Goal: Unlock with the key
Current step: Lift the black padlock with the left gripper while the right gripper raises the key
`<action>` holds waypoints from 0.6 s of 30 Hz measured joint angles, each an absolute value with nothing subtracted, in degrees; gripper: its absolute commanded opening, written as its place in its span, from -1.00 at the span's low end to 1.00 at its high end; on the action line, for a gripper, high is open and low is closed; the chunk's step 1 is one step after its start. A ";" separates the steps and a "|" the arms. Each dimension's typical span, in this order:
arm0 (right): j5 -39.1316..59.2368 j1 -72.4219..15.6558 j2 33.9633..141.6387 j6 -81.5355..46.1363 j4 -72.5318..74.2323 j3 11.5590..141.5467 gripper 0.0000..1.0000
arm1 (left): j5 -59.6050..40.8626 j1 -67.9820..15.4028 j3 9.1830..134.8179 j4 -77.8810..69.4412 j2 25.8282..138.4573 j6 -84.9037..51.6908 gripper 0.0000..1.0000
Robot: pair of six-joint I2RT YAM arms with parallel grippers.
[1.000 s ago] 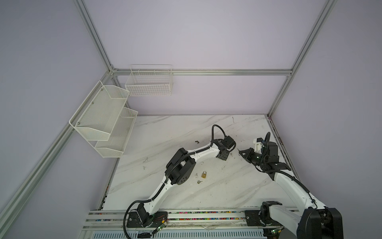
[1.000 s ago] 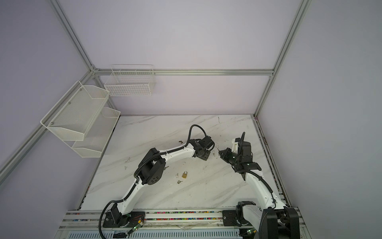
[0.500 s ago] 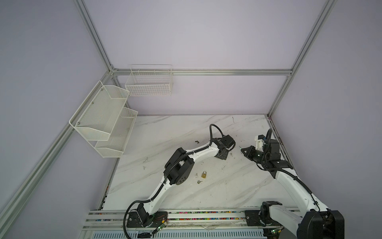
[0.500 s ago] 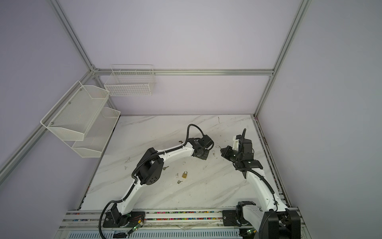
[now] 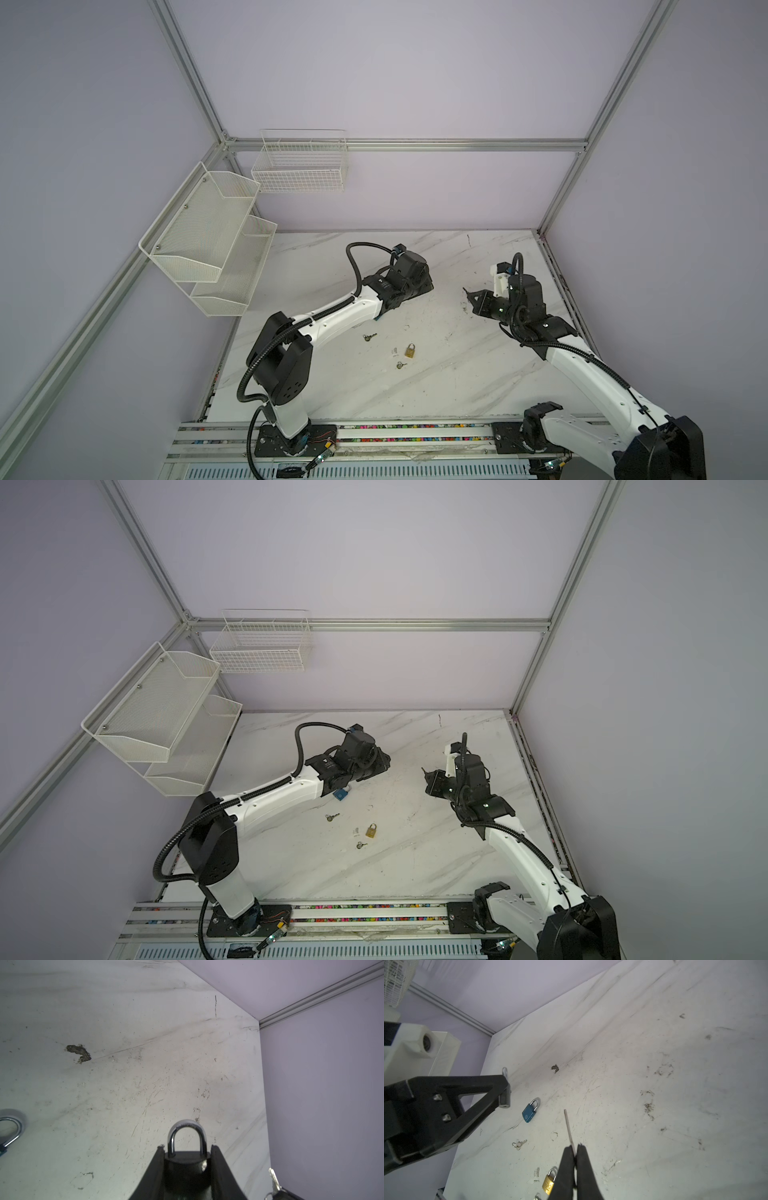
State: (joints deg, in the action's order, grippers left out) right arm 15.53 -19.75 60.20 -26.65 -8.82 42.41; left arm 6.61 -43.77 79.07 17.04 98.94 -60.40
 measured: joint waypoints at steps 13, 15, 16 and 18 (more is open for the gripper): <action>1.48 -39.92 63.33 -31.64 4.40 40.01 -1.00 | 9.10 -43.88 68.60 9.02 91.48 -76.49 -0.96; 0.19 -41.63 64.82 -31.64 5.80 40.01 -1.00 | 9.63 -43.88 68.34 8.97 91.00 -77.49 -0.96; -0.47 -42.44 65.69 -31.64 6.44 40.01 -1.00 | 9.93 -43.88 68.20 8.91 90.74 -78.00 -0.96; -1.65 -43.92 67.22 -31.59 7.51 40.01 -1.00 | 10.79 -43.88 67.66 8.82 90.04 -78.76 -0.96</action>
State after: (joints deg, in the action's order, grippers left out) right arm -1.65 -43.92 67.22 -31.59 7.51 40.01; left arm 10.79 -43.88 67.66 8.82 90.04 -78.76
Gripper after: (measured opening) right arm 0.062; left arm 0.293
